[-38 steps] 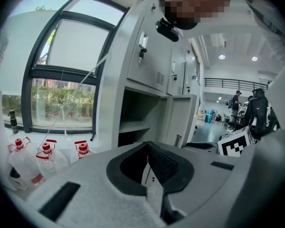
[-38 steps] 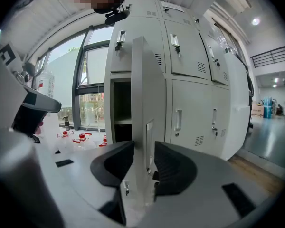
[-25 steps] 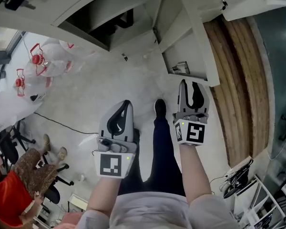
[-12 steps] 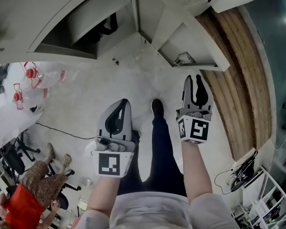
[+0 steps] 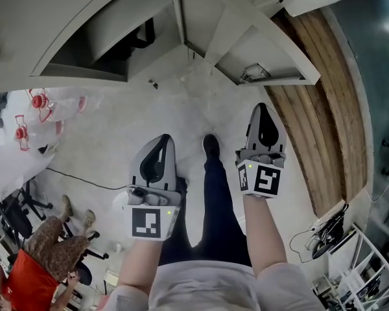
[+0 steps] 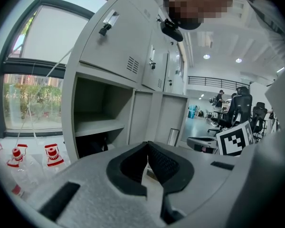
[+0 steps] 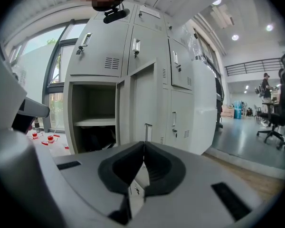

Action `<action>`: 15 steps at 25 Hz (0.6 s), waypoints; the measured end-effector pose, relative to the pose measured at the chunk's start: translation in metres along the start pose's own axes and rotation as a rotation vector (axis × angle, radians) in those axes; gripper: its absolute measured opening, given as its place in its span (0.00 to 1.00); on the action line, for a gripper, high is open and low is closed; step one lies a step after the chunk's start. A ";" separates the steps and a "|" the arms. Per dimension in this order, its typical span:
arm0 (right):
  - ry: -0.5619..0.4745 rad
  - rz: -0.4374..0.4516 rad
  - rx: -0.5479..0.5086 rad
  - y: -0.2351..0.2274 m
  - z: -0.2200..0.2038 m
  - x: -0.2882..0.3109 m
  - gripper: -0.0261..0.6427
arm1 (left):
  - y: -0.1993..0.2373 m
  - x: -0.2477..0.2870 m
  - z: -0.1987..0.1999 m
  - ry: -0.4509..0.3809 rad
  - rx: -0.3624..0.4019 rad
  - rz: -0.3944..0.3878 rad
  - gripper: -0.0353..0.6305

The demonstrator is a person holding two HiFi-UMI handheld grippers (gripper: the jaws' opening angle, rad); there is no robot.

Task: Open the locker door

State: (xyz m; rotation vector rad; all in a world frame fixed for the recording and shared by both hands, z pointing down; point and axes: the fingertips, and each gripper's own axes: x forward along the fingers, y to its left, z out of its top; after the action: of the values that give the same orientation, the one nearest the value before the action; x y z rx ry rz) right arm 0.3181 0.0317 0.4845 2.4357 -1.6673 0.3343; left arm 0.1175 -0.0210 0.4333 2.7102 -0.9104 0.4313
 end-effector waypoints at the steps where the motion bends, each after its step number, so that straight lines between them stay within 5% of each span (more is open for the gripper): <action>1: -0.001 0.005 -0.002 0.002 0.001 -0.001 0.06 | 0.000 -0.001 -0.001 0.001 -0.002 0.001 0.07; 15: -0.018 0.091 0.019 0.038 0.013 -0.007 0.06 | 0.024 -0.012 0.000 -0.018 -0.033 0.061 0.07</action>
State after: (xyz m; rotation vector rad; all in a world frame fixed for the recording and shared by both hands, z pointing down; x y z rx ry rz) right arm 0.2819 0.0206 0.4710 2.3876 -1.7947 0.3434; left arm 0.0932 -0.0333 0.4327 2.6663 -0.9980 0.4006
